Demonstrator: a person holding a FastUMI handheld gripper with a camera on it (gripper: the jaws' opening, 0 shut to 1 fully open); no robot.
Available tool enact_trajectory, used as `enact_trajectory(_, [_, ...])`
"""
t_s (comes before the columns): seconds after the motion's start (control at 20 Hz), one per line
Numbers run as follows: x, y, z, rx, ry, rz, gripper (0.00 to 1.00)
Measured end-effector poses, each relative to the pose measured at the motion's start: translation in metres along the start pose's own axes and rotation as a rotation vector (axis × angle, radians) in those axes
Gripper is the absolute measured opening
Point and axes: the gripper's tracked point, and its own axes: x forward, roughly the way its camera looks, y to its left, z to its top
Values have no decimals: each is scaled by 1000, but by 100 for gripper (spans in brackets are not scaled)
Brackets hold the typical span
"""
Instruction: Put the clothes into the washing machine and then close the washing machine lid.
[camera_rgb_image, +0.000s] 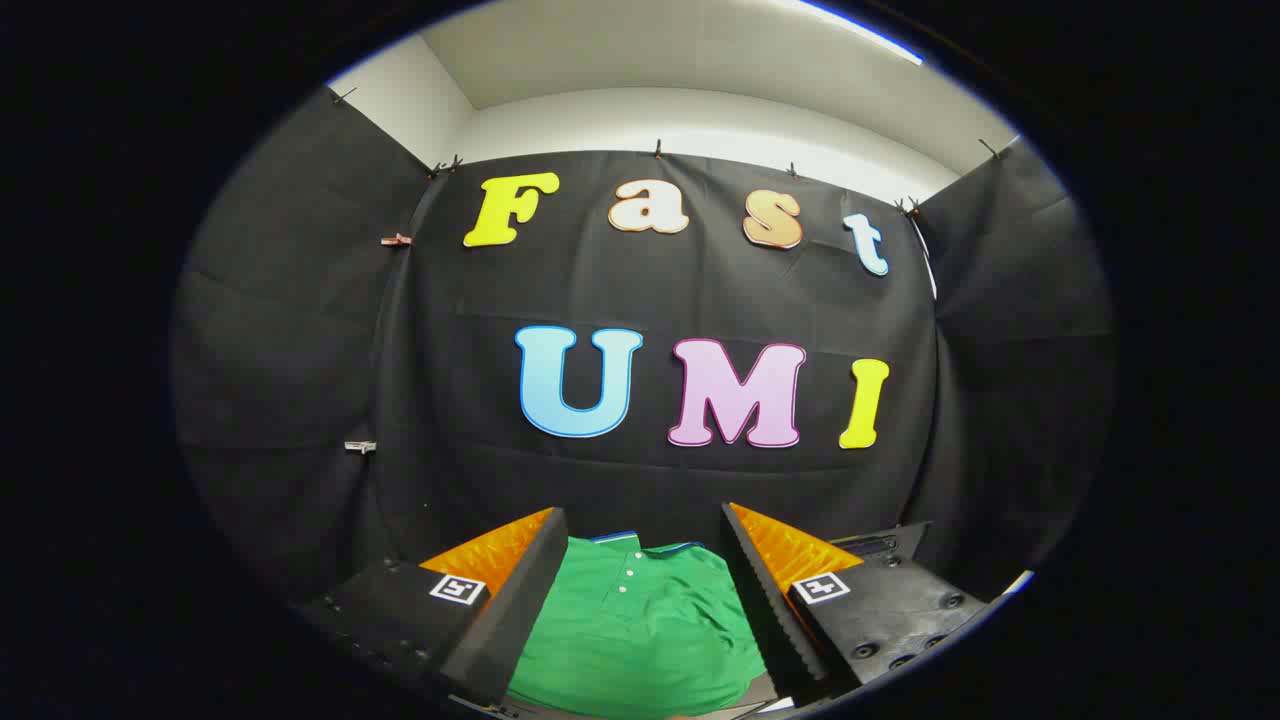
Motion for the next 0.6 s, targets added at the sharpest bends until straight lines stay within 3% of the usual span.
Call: enact_trajectory(0.6, [2, 2, -3, -8, 9, -8, 95])
